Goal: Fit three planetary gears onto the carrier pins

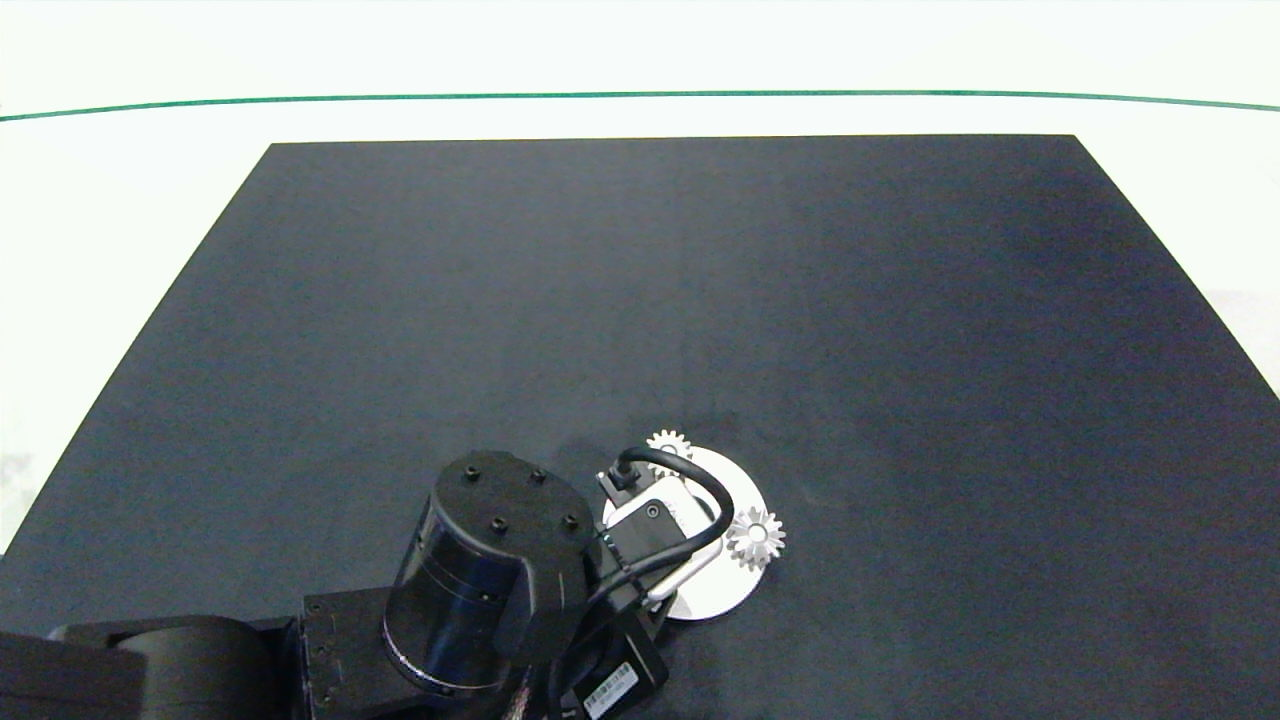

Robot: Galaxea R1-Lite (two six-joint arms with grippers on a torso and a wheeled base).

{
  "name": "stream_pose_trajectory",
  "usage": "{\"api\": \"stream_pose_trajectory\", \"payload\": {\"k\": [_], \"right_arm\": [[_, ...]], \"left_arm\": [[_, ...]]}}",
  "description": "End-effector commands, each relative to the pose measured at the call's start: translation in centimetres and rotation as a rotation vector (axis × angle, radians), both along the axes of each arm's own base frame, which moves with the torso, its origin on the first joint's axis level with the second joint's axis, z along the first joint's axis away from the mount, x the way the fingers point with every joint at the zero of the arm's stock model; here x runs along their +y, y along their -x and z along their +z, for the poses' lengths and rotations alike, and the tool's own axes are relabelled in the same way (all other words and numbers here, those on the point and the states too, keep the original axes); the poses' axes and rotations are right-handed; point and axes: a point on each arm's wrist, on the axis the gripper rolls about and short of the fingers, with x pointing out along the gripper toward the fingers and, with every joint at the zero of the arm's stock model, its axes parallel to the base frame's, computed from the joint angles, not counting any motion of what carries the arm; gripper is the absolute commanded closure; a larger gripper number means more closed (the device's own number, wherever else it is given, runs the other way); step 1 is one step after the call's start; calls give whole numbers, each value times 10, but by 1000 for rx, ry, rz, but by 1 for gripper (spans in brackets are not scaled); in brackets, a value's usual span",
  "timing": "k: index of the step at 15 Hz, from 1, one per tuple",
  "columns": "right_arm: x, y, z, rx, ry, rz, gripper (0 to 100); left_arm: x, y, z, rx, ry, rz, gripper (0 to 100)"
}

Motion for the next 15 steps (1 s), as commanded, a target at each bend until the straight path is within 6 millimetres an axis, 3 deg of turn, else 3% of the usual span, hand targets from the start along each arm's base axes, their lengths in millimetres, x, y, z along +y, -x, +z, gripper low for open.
{"api": "stream_pose_trajectory", "payload": {"k": [1, 15], "right_arm": [[0, 0, 0, 3, 2, -2, 0], [0, 0, 0, 4, 5, -3, 0]], "left_arm": [[-1, 0, -1, -3, 1, -1, 90], [-2, -1, -9, -1, -1, -2, 90]]}}
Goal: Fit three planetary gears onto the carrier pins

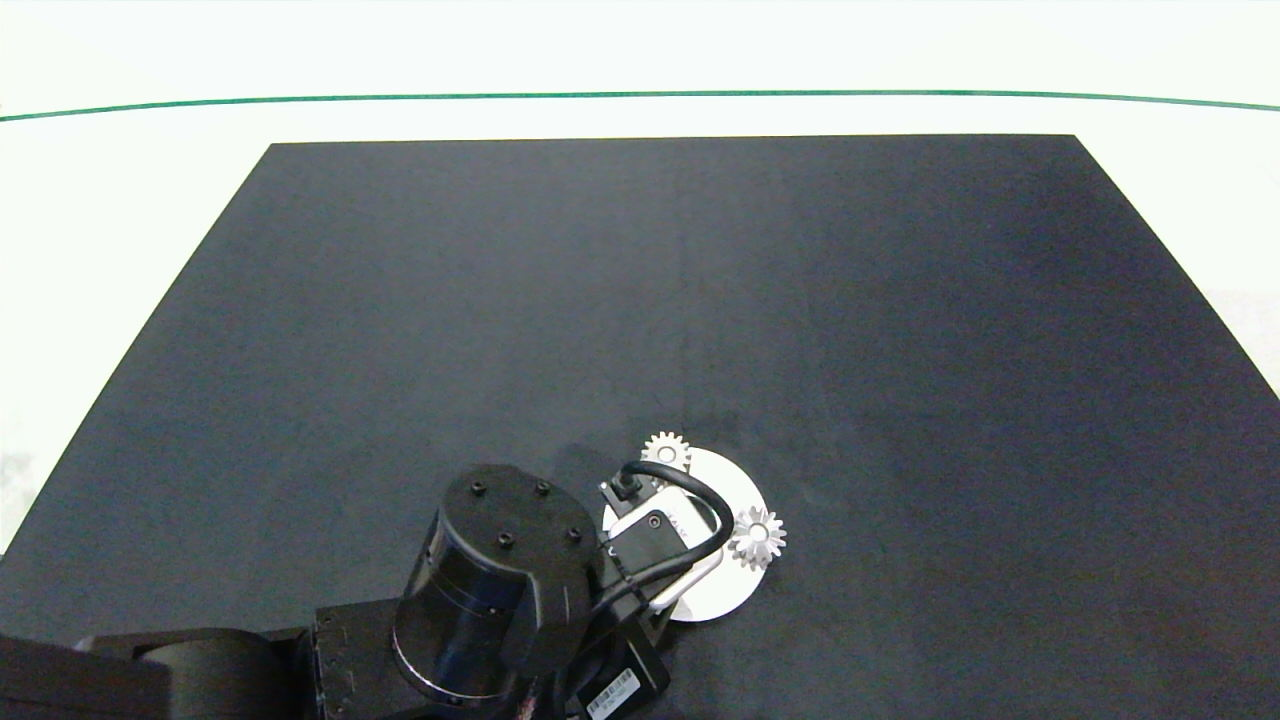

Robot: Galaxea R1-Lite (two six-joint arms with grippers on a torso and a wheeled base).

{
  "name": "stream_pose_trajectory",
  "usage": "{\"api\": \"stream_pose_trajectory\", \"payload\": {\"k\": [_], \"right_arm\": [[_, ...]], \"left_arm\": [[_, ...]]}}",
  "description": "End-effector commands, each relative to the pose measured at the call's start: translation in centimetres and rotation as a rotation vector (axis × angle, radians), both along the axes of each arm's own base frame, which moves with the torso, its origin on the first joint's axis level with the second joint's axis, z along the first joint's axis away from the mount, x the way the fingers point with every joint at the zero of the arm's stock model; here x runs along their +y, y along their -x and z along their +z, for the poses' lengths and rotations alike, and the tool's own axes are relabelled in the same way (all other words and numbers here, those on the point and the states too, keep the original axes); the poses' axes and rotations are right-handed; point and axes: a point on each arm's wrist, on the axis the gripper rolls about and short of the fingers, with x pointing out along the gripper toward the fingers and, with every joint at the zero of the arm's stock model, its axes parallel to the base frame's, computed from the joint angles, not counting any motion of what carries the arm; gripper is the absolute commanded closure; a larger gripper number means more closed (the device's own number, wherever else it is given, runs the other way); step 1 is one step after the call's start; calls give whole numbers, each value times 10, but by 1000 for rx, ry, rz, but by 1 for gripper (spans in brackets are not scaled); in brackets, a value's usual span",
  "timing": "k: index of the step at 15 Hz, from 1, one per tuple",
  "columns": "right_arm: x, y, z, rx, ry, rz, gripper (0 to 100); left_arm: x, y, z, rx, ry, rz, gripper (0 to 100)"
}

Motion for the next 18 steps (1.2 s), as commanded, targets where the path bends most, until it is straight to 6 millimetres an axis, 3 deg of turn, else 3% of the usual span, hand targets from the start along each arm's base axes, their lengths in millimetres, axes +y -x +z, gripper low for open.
{"api": "stream_pose_trajectory", "payload": {"k": [1, 4, 5, 12, 14, 16, 18], "right_arm": [[0, 0, 0, 3, 3, -2, 0], [0, 0, 0, 5, 3, -2, 0], [0, 0, 0, 3, 3, -2, 0], [0, 0, 0, 6, 3, -2, 0], [0, 0, 0, 7, 5, -2, 0], [2, -1, -2, 16, 8, -22, 0], [6, 0, -1, 15, 19, -64, 0]], "left_arm": [[0, 0, -1, 0, -4, 1, 90], [-1, 0, -1, 1, -1, 0, 90], [0, 0, -2, 4, -4, 0, 0], [0, 1, -2, 3, 2, 0, 0], [6, -6, 12, -27, 46, 32, 0], [49, -40, 38, -93, 120, 233, 0], [104, -49, 64, -179, 176, 424, 0]]}}
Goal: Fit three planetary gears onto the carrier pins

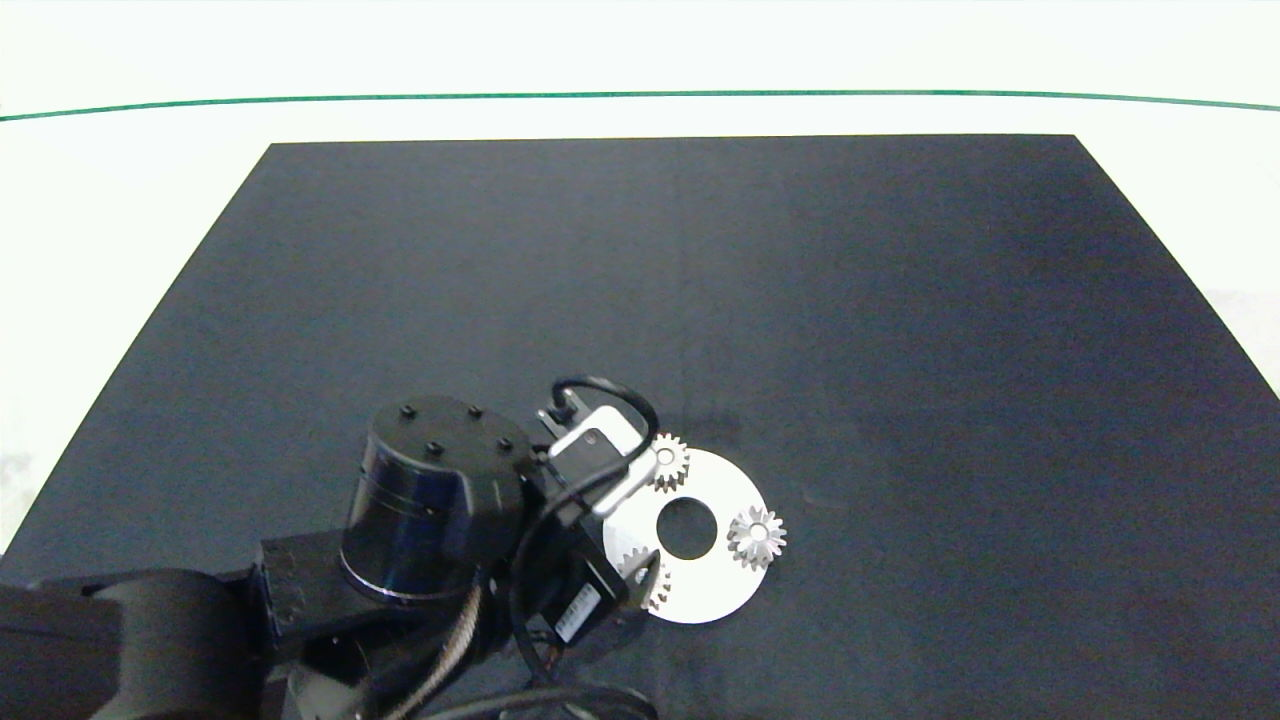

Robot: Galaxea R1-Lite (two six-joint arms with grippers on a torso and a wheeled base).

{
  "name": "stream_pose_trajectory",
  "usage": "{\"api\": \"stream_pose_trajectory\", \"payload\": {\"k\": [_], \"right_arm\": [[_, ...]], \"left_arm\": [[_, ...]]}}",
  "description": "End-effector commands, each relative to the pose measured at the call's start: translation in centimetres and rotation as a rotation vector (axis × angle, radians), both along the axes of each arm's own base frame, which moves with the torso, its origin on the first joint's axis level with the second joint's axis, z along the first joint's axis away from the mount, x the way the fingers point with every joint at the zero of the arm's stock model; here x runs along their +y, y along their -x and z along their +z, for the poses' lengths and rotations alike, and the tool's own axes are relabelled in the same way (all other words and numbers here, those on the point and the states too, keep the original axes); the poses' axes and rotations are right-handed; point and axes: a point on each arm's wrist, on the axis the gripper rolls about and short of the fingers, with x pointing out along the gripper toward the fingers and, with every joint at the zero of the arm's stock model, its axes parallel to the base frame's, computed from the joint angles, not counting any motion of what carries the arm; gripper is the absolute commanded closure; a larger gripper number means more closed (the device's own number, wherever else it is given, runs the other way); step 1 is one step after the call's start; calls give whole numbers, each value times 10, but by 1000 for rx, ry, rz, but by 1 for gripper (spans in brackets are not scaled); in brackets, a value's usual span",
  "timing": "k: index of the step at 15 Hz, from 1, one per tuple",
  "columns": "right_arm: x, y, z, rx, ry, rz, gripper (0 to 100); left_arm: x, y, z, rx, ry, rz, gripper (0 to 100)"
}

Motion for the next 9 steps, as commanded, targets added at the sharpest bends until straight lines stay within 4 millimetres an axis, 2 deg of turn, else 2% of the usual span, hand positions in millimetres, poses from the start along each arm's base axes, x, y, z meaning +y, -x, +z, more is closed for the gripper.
{"api": "stream_pose_trajectory", "payload": {"k": [1, 2, 4, 5, 6, 7, 8, 9], "right_arm": [[5, 1, 1, 4, 13, -56, 0], [7, 2, 1, 3, 14, -76, 0], [12, 7, -2, -12, 11, -128, 0], [13, 9, -3, -21, 12, -136, 0], [16, 17, -11, -38, 19, -140, 0], [16, 21, -16, -23, 16, -143, 0], [16, 23, -15, -19, 13, -142, 0], [16, 25, -13, -35, 4, -138, 0]], "left_arm": [[98, -13, 57, -179, 129, 347, 0], [121, -6, 67, -214, 142, 430, 0], [159, 26, 77, -275, 167, 566, 0], [167, 39, 78, -296, 175, 591, 0], [182, 68, 78, -350, 200, 656, 0], [191, 89, 77, -388, 212, 703, 0], [197, 107, 76, -414, 212, 753, 0], [202, 134, 73, -442, 215, 801, 0]]}}
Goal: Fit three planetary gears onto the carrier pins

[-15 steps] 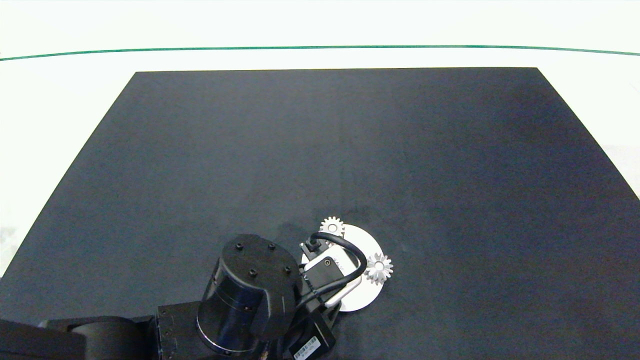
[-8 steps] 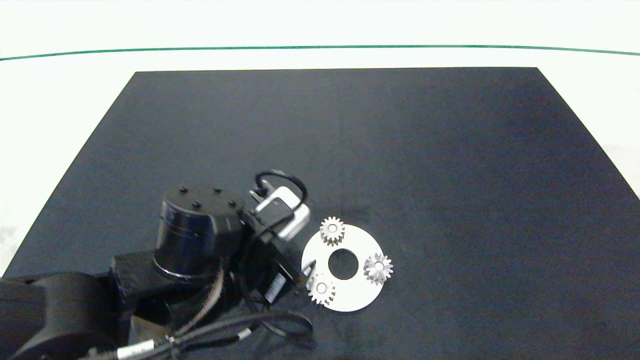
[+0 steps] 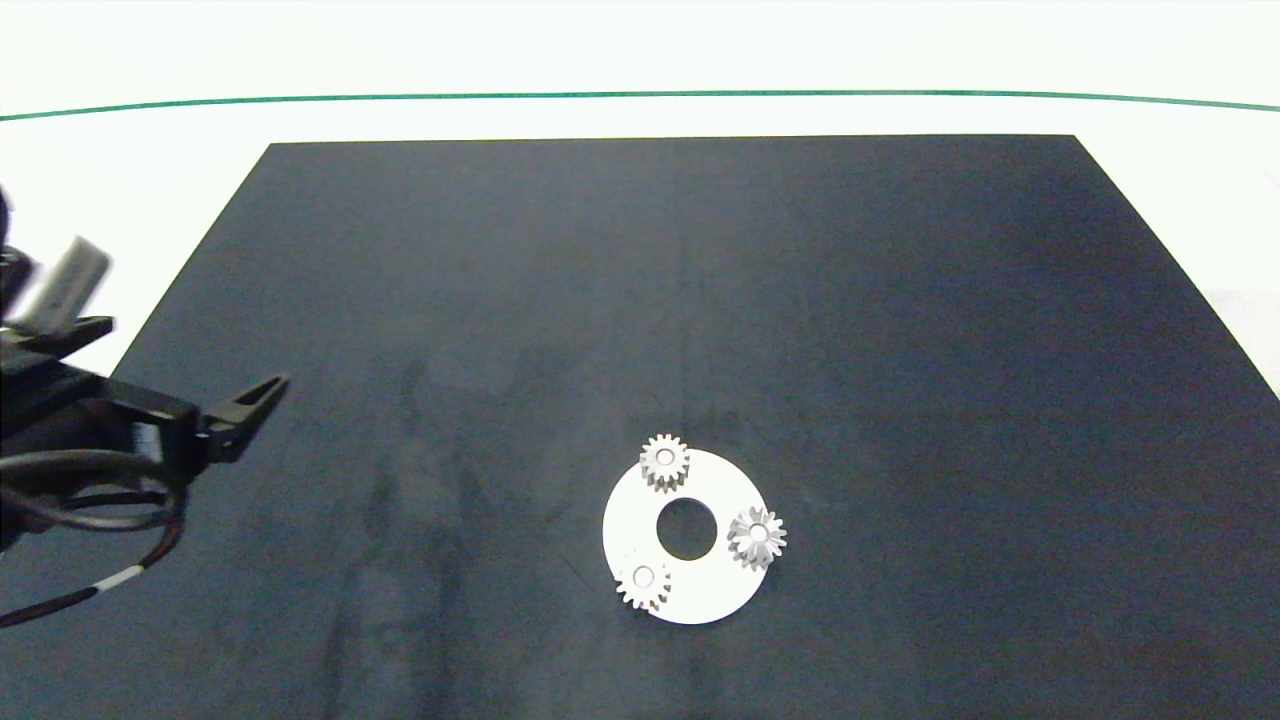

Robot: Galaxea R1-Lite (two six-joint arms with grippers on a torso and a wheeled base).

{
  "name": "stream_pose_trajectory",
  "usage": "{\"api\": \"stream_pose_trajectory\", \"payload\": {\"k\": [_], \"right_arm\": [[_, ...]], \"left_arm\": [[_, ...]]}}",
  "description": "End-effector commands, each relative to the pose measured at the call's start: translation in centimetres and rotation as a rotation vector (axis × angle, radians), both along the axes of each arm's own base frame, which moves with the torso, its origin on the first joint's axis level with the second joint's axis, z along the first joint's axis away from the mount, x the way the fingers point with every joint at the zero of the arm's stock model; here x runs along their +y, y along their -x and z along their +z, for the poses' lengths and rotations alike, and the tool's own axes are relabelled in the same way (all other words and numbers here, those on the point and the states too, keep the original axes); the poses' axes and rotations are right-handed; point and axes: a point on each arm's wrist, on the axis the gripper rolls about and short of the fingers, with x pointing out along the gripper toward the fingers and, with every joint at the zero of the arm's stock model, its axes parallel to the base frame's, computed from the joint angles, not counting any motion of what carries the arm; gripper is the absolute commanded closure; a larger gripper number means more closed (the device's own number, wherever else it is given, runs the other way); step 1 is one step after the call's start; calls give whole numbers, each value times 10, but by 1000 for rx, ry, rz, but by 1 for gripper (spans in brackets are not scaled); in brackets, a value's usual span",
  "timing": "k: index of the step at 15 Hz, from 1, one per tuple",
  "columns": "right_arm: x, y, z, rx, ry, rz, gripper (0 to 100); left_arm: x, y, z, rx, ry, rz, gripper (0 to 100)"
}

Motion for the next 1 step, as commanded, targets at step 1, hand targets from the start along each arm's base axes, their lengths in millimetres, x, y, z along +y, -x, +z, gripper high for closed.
{"api": "stream_pose_trajectory", "payload": {"k": [1], "right_arm": [[1, 8, -1, -49, -18, 1, 0]], "left_arm": [[31, 111, -7, -157, 26, 211, 0]]}}
